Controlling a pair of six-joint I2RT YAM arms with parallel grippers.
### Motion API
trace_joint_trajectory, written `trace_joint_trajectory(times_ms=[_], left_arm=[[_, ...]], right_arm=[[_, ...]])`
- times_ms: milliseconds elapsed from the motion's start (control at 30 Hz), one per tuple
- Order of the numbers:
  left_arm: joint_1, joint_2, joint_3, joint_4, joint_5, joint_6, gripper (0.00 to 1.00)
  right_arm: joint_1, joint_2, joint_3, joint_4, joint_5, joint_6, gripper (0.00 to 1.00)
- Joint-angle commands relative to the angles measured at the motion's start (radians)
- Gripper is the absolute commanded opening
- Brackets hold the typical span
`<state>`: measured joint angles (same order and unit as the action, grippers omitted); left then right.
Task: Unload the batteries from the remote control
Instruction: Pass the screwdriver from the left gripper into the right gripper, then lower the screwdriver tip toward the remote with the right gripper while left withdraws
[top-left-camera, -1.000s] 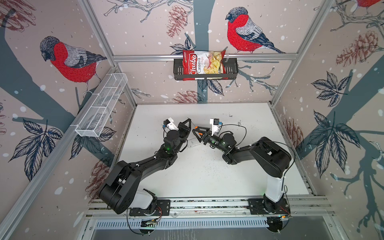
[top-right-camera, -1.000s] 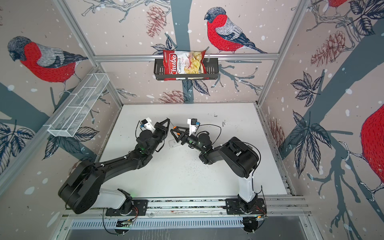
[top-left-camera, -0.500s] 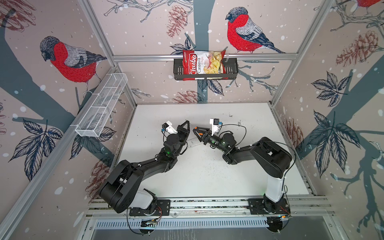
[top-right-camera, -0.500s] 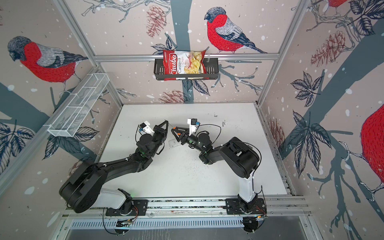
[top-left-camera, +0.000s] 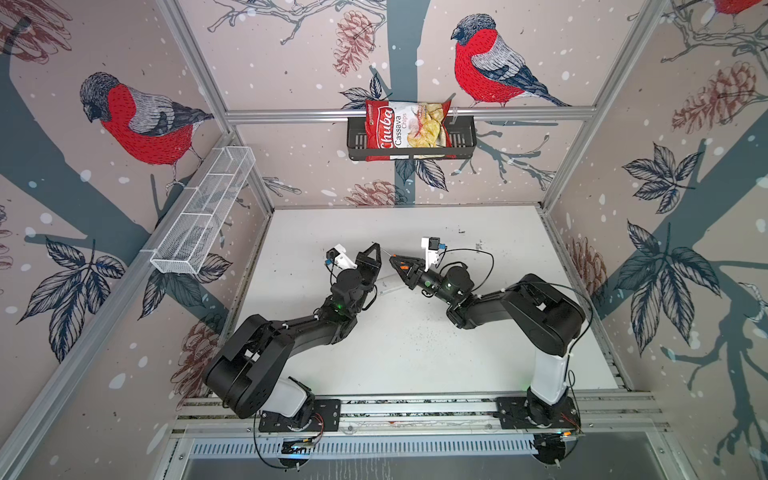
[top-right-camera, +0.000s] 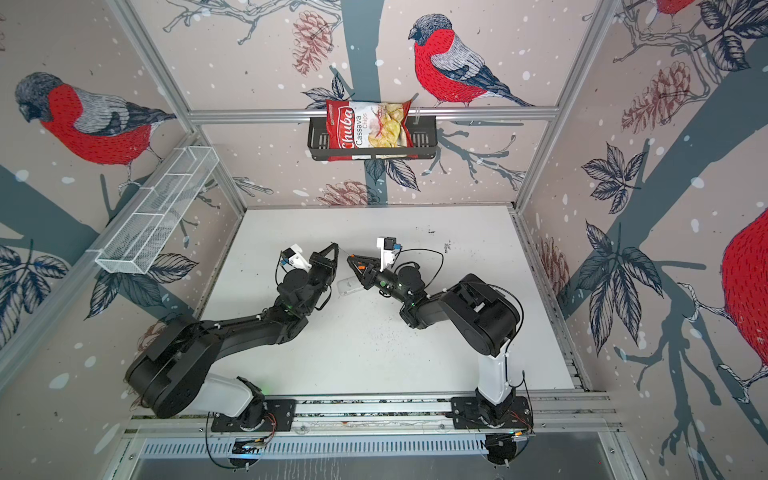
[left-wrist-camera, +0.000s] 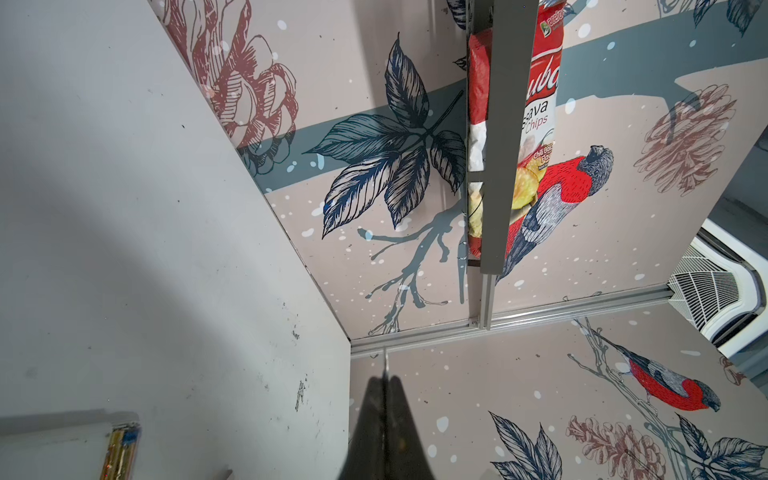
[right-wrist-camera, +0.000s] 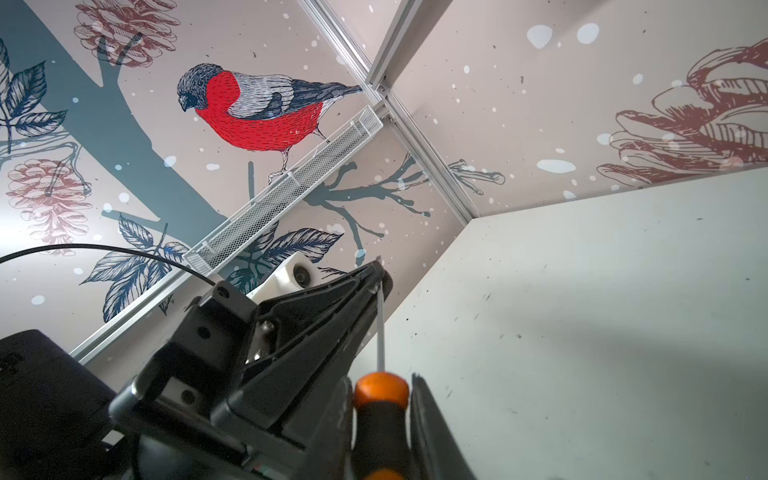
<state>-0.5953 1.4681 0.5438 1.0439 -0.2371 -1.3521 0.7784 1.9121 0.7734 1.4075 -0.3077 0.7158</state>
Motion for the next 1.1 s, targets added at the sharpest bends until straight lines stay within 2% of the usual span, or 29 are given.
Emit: trace_joint_trajectory(times_ms=[0, 100, 200, 233, 300, 333, 367, 400, 567, 700, 800, 900, 1067], left_arm=[[-0.013, 0.019, 0.01, 0.022, 0.139, 0.028, 0.0], [-0.014, 0.028, 0.011, 0.025, 0.144, 0.033, 0.0], [-0.013, 0.027, 0.022, 0.006, 0.151, 0.053, 0.0], [-0.014, 0.026, 0.026, 0.001, 0.154, 0.062, 0.03], [-0.013, 0.02, 0.031, -0.005, 0.164, 0.085, 0.4], [-0.013, 0.014, 0.031, -0.009, 0.166, 0.101, 0.68], [-0.012, 0.006, 0.031, -0.016, 0.172, 0.116, 0.89], [-0.011, -0.003, 0.029, -0.028, 0.173, 0.127, 0.98], [0.015, -0.095, -0.034, -0.067, 0.163, 0.197, 0.98], [0.038, -0.157, -0.022, -0.228, 0.19, 0.372, 0.98], [0.048, -0.137, 0.091, -0.478, 0.212, 0.564, 0.97], [0.069, -0.053, 0.24, -0.697, 0.242, 0.716, 0.97], [0.089, 0.147, 0.486, -0.945, 0.286, 0.86, 0.93]], right_arm=[[-0.002, -0.01, 0.0, 0.043, 0.009, 0.015, 0.11], [-0.007, -0.016, 0.003, 0.019, -0.017, 0.014, 0.01], [-0.014, -0.034, -0.01, -0.002, -0.019, 0.006, 0.0], [-0.019, -0.041, -0.017, -0.008, -0.021, 0.007, 0.0], [-0.033, -0.055, -0.021, -0.033, -0.03, 0.015, 0.0], [-0.045, -0.066, -0.022, -0.06, -0.039, 0.022, 0.0], [-0.06, -0.077, -0.027, -0.083, -0.051, 0.033, 0.0], [-0.076, -0.089, -0.029, -0.106, -0.071, 0.042, 0.0], [-0.189, -0.208, -0.073, -0.335, -0.166, 0.017, 0.0], [-0.255, -0.331, -0.083, -0.63, -0.17, -0.08, 0.0], [-0.293, -0.409, -0.079, -0.843, -0.155, -0.146, 0.0], [-0.334, -0.459, -0.08, -1.002, -0.147, -0.175, 0.0], [-0.404, -0.514, -0.104, -1.14, -0.194, -0.203, 0.0]])
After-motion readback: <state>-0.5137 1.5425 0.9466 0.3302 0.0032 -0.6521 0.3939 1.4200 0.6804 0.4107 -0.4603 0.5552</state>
